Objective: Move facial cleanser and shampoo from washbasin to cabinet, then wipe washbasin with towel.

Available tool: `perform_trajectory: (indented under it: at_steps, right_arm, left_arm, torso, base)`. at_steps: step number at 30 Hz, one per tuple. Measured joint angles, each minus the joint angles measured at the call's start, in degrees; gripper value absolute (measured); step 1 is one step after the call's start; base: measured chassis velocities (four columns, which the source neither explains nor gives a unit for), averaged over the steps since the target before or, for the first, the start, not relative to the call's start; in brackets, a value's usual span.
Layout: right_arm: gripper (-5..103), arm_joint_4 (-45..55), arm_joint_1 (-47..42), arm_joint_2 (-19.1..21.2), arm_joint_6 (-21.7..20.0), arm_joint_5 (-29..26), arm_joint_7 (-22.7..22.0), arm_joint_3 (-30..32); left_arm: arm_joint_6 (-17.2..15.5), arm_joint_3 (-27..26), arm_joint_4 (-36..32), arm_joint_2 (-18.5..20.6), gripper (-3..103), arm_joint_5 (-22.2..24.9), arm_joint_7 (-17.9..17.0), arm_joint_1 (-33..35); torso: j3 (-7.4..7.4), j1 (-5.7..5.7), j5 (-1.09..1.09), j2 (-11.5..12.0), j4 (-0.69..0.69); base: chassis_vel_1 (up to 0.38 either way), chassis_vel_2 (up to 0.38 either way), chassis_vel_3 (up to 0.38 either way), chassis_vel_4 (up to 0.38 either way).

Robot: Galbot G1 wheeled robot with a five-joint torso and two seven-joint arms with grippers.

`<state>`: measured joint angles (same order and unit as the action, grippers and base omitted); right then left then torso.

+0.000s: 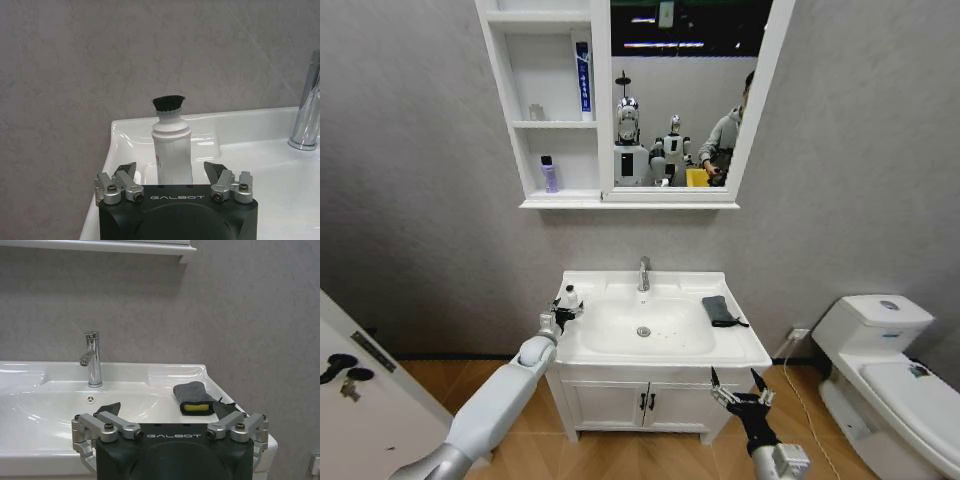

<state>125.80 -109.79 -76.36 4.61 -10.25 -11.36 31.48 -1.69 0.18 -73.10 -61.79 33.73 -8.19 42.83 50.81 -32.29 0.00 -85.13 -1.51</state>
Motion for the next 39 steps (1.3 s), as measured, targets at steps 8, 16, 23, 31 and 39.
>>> perform_trajectory:
  at_steps: [8,16,23,31,39]
  right_arm:
    - [100,-0.17,0.09,0.01,0.02,-0.12,0.03,0.00]
    - [100,-0.16,0.10,-0.07,0.09,-0.04,0.08,-0.14]
    - [100,0.06,0.09,0.08,0.12,-0.06,0.08,-0.01]
    - [100,0.11,0.46,-0.10,0.12,0.48,0.18,-0.95]
    - [100,0.19,0.80,-0.06,0.15,0.77,0.31,-1.30]
  left_arm:
    - [0.47,0.10,0.68,0.18,43,0.18,0.79,-0.41]
    - [0.48,0.08,-0.80,1.03,30,0.69,0.61,-0.06]
    - [-1.08,0.18,-8.94,4.94,30,2.45,-1.73,0.14]
    - [-10.39,-1.86,-28.51,18.75,30,11.94,-9.55,-1.61]
    - [-23.95,-2.80,-44.40,30.29,30,31.63,-16.45,-12.61]
  torso:
    - [0.00,0.00,0.00,0.00,0.00]
    - [0.00,0.00,0.00,0.00,0.00]
    - [0.00,0.00,-0.02,0.00,-0.01]
    - [-0.01,0.01,-0.01,0.00,0.01]
    - [-0.01,0.02,0.00,-0.01,0.01]
  base:
    - [0.000,0.000,0.000,0.000]
    - [0.000,0.000,0.000,0.000]
    - [0.000,0.000,0.000,0.000]
    - [0.000,0.000,0.000,0.000]
    - [0.000,0.000,0.000,0.000]
